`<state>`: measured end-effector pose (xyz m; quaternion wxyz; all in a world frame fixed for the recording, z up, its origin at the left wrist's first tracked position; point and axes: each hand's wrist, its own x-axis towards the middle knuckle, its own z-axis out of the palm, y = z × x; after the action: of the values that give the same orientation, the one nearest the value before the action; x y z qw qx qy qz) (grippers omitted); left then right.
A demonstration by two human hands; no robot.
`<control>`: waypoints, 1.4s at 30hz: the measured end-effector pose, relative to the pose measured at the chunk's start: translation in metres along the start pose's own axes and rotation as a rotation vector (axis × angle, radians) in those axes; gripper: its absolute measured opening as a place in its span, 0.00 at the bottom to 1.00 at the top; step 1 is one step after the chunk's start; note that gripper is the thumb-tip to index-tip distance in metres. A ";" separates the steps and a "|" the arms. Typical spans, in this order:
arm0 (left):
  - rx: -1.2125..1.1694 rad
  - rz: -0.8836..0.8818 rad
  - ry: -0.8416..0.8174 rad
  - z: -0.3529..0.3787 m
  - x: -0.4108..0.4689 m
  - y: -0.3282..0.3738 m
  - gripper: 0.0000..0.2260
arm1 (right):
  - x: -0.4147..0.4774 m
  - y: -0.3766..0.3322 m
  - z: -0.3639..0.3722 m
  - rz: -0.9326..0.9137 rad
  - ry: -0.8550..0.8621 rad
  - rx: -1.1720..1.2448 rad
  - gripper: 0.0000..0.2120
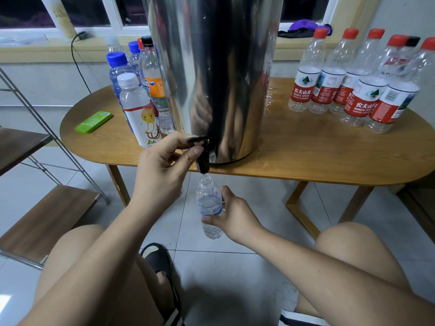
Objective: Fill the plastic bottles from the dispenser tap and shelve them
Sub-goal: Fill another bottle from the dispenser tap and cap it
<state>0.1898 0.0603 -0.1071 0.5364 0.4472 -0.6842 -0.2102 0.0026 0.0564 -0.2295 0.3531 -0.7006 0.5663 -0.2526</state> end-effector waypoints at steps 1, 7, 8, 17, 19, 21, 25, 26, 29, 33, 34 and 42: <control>-0.001 -0.002 0.000 0.000 0.000 0.000 0.03 | 0.000 0.000 0.000 -0.001 0.000 -0.001 0.29; 0.017 0.014 -0.004 -0.001 -0.001 0.002 0.02 | 0.000 0.001 0.001 0.000 0.000 -0.002 0.29; 0.020 0.015 -0.004 -0.001 -0.001 0.003 0.02 | 0.000 0.001 0.001 -0.001 0.000 -0.005 0.29; 0.000 0.020 -0.008 0.000 0.000 0.005 0.04 | -0.001 -0.001 0.000 0.006 0.004 -0.012 0.30; 0.001 0.019 -0.009 0.000 0.000 0.005 0.04 | -0.001 -0.002 0.000 0.006 0.004 -0.014 0.30; -0.005 0.017 -0.008 0.000 0.000 0.005 0.04 | -0.002 -0.002 0.000 0.006 0.003 -0.023 0.30; -0.012 0.014 -0.011 0.000 0.000 0.005 0.04 | -0.001 -0.002 0.000 0.010 0.004 -0.031 0.31; -0.011 0.014 -0.010 0.000 0.000 0.005 0.04 | -0.001 -0.002 0.000 0.011 0.004 -0.030 0.31; -0.003 0.017 -0.008 0.000 0.000 0.005 0.04 | -0.001 -0.002 0.000 0.008 0.003 -0.030 0.31; -0.007 0.008 -0.004 0.001 -0.001 0.004 0.03 | -0.001 -0.001 0.000 0.014 0.007 -0.025 0.30; -0.006 0.006 -0.003 0.001 -0.001 0.004 0.03 | -0.001 -0.001 0.000 0.014 0.009 -0.024 0.30; 0.009 0.014 -0.001 0.000 -0.001 0.004 0.03 | 0.000 -0.001 0.001 0.014 0.004 -0.024 0.30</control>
<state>0.1886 0.0630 -0.1043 0.5354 0.4447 -0.6885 -0.2038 0.0038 0.0567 -0.2294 0.3451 -0.7003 0.5750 -0.2448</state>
